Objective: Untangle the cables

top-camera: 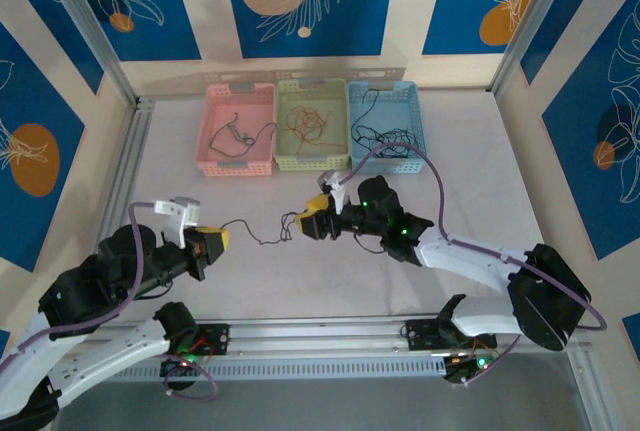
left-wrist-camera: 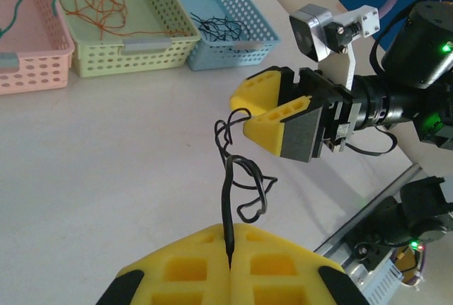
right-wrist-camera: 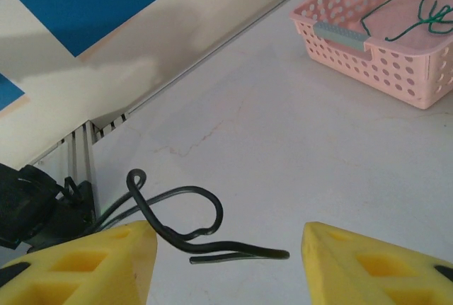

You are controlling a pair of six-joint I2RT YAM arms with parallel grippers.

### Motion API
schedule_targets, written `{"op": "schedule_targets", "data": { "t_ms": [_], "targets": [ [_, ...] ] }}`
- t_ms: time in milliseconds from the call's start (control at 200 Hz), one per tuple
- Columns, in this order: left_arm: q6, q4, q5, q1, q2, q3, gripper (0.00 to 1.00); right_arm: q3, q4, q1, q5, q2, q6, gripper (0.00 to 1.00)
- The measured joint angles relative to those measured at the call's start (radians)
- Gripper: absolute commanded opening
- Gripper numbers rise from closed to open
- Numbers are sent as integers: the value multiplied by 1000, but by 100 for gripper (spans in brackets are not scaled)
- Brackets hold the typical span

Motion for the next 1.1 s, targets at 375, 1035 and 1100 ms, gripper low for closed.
{"op": "schedule_targets", "data": {
  "t_ms": [375,1035,1100],
  "targets": [
    [5,-23,60,0,25,58,0,-98,-47,3,58,-174,-257,58],
    [53,-65,122,0,67,85,0,-177,-25,3,19,-247,-517,45],
    [53,-65,122,0,68,85,0,-177,-25,3,4,-247,-522,41]
  ]
}}
